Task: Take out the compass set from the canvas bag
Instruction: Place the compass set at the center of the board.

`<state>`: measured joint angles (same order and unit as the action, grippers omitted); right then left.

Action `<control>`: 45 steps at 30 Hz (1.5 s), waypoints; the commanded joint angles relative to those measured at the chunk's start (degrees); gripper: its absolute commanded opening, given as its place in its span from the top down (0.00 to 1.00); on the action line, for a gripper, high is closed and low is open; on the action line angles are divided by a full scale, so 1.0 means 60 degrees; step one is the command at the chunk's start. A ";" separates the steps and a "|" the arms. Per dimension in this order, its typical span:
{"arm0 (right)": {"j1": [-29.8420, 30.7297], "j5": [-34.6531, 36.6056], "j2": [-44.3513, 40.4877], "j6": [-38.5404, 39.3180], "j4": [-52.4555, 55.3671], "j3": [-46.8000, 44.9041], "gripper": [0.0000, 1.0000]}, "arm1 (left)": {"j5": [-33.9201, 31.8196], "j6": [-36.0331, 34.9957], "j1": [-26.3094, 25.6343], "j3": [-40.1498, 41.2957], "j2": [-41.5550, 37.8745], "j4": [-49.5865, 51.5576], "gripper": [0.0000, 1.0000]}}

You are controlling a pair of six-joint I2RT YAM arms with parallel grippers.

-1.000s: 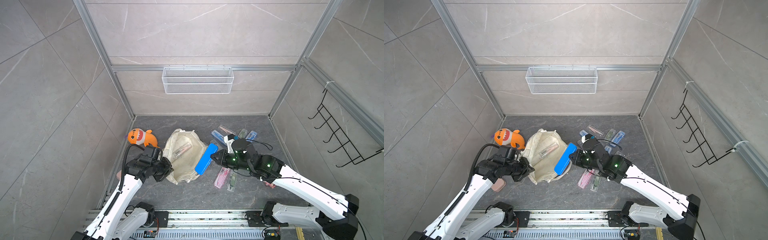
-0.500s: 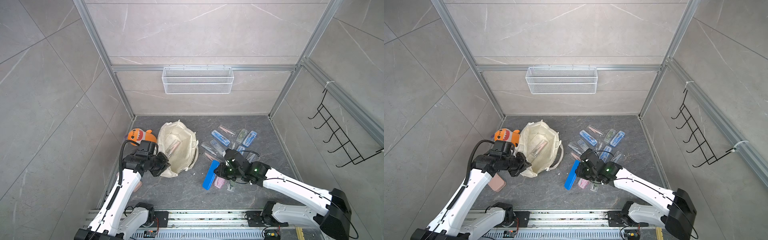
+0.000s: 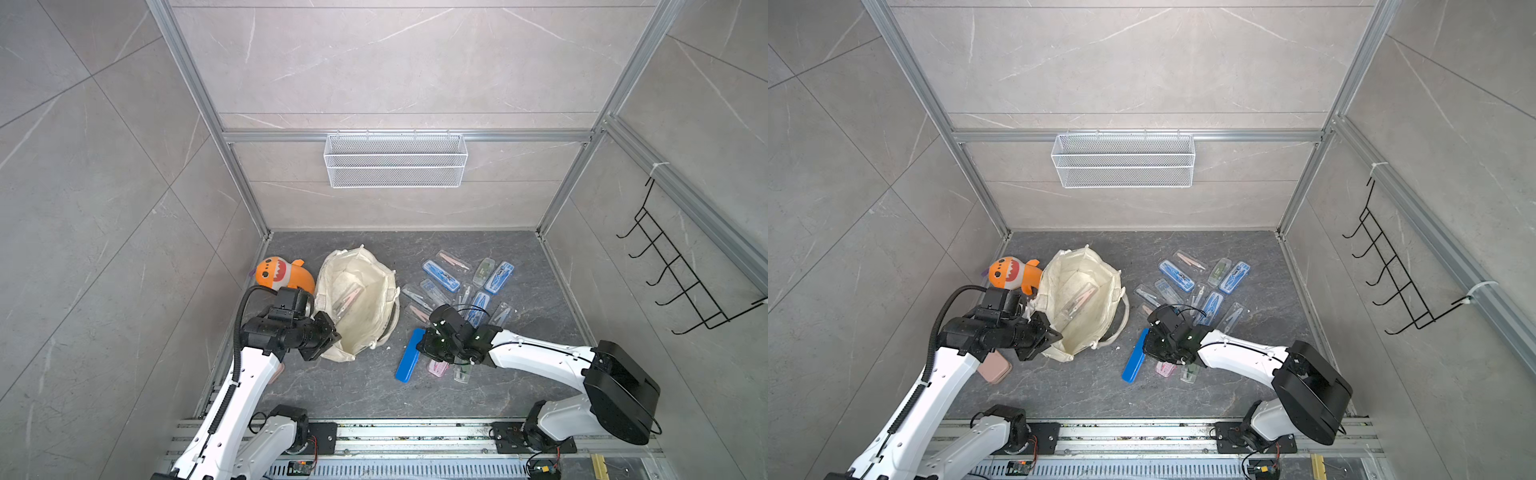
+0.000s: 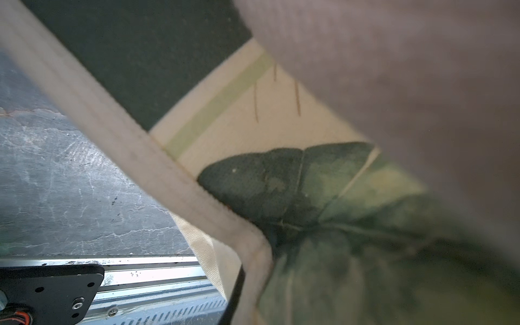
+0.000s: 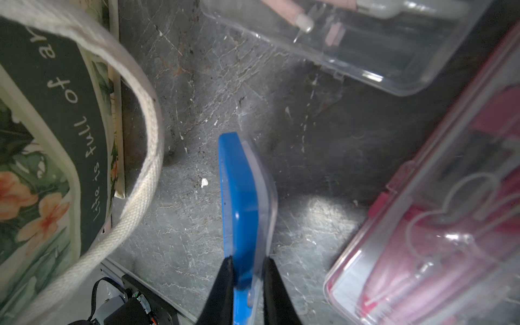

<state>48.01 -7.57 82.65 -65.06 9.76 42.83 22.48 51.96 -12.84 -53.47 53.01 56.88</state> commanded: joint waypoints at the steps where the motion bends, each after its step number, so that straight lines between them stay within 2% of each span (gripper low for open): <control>1: -0.0163 -0.0047 0.0085 -0.0326 -0.0311 -0.0641 0.88 | 0.0509 -0.0205 0.0018 0.0057 -0.0164 0.0117 1.00; 7: -0.0350 -0.0220 -0.0131 -0.0838 -0.0958 -0.1742 0.88 | 0.0645 -0.0227 0.0008 0.0089 -0.0177 0.0099 1.00; 13: -0.0523 -0.0078 -0.0504 -0.1010 -0.0825 -0.2103 0.87 | 0.0849 -0.0081 -0.0121 0.0386 -0.0492 0.0111 1.00; 16: -0.0548 -0.0069 -0.0834 -0.0984 -0.0811 -0.2219 0.83 | 0.0929 0.0027 -0.0250 0.0577 -0.0680 0.0119 1.00; 18: -0.0546 -0.0086 -0.1123 -0.0790 -0.0625 -0.2124 0.72 | 0.0860 0.0166 -0.0477 0.0695 -0.0801 0.0114 1.00; 21: -0.0546 -0.0013 -0.1761 -0.0374 0.0070 -0.1728 0.56 | 0.0686 0.0386 -0.0855 0.0797 -0.0926 0.0111 1.00; 23: -0.0548 0.0105 -0.2232 -0.0066 0.0688 -0.1337 0.50 | 0.0574 0.0497 -0.1110 0.0848 -0.0942 0.0114 1.00; 28: -0.0398 0.0310 -0.3081 0.0945 0.2291 0.0137 0.50 | 0.0360 0.0832 -0.1675 0.0959 -0.0891 -0.0073 1.00; 31: 0.0180 0.0683 -0.3216 0.1363 0.2833 0.1239 0.51 | 0.0109 0.1082 -0.2118 0.1010 -0.0922 -0.0122 1.00; 34: 0.1118 0.1122 -0.2679 0.1480 0.2918 0.2377 0.53 | -0.0180 0.1374 -0.2569 0.1142 -0.0944 -0.0186 1.00; 38: 0.2133 0.1346 -0.1107 0.0999 0.2547 0.3663 0.58 | -0.0666 0.1808 -0.3268 0.1322 -0.0922 -0.0310 1.00; 45: 0.2355 0.1176 0.1821 -0.1157 0.1156 0.4636 0.60 | -0.1177 0.2276 -0.3689 0.1532 -0.1340 -0.0274 1.00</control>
<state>62.13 -1.28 89.03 -65.45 19.59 69.21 16.49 63.00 -34.54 -44.60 46.52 53.93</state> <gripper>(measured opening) 0.398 0.069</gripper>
